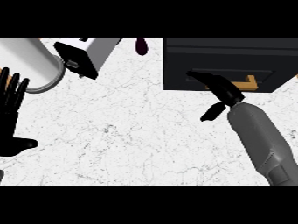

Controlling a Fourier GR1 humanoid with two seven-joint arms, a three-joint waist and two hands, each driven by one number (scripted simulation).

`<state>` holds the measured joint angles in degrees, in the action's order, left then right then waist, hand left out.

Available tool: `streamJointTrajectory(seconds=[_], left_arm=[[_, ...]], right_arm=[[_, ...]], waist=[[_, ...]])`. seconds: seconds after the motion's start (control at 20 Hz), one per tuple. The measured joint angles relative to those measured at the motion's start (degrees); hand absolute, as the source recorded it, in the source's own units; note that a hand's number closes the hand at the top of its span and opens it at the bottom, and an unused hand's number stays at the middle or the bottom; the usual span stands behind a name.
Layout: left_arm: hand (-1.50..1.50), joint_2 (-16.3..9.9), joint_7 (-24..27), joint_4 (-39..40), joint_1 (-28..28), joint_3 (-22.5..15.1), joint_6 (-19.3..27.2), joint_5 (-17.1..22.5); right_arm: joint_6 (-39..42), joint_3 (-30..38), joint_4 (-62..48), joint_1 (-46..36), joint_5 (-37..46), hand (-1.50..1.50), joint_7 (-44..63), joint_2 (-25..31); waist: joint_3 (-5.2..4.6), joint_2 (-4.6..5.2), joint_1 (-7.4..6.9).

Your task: Pick up the cup, place it into the drawer and close the drawer

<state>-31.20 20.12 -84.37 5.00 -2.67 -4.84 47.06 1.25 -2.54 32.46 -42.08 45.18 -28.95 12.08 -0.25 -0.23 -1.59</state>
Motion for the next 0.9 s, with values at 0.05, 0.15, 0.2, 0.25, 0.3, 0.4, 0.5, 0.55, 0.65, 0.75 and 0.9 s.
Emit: streamJointTrajectory(seconds=[0.05, 0.15, 0.2, 0.25, 0.3, 0.4, 0.5, 0.55, 0.65, 0.75, 0.9], left_arm=[[-1.50, 0.12, 0.17, 0.38, -0.17, 0.33, -0.58, -0.09], [-1.50, -0.07, 0.17, 0.65, -0.73, 0.85, -1.75, 0.00], [-1.50, -0.03, 0.16, 0.29, -1.02, 0.95, -2.06, 0.05], [-1.50, 0.25, 0.07, 0.38, -0.71, 0.83, -1.99, -0.10], [-1.50, 0.79, 0.36, 0.82, -0.39, 0.55, -2.12, -0.44], [-1.50, 1.18, 0.12, 1.23, 0.88, 0.24, -1.90, -1.01], [-1.50, 1.19, 0.24, 1.54, 1.14, 0.19, -2.38, -1.40], [-1.50, 1.17, 0.46, 2.12, 1.39, 0.27, -2.66, -1.66], [-1.50, 1.35, 0.55, 2.54, 1.69, 0.22, -2.94, -1.92], [-1.50, 1.75, 0.92, 2.88, 1.68, -0.05, -3.12, -2.45], [-1.50, 2.07, 0.99, 3.08, 1.73, -0.25, -3.23, -2.87]], right_arm=[[0.02, 0.51, -1.78, -1.18, -0.08, -1.50, -0.95, 0.19], [1.01, 1.69, -5.18, -3.94, -0.53, -1.50, -2.69, 1.13], [1.05, 2.04, -6.67, -4.88, -0.47, -1.50, -3.67, 1.69], [1.41, 2.38, -8.05, -5.92, -0.47, -1.50, -4.57, 2.22], [2.10, 2.52, -9.23, -6.84, -0.40, -1.50, -5.53, 2.78], [3.23, 3.23, -11.57, -8.68, -0.67, -1.50, -6.84, 3.49], [3.42, 3.80, -13.34, -9.48, -0.85, -1.50, -8.11, 3.96], [4.17, 4.01, -14.14, -10.00, -0.98, -1.50, -8.69, 4.28], [5.03, 4.13, -15.49, -10.67, -0.89, -1.50, -9.61, 4.74], [5.62, 4.33, -16.59, -11.21, -0.88, -1.50, -10.14, 4.98], [6.09, 4.53, -17.90, -11.76, -0.78, -1.50, -10.96, 5.29]], waist=[[-0.03, -0.11, 0.00], [0.01, -0.06, -0.46], [-0.02, -0.08, -0.78], [-0.06, -0.04, -0.99], [-0.06, 0.04, -1.17], [0.03, 0.23, -1.41], [-0.05, 0.22, -1.80], [-0.05, 0.31, -1.95], [-0.10, 0.30, -2.21], [-0.14, 0.27, -2.37], [-0.18, 0.22, -2.59]])
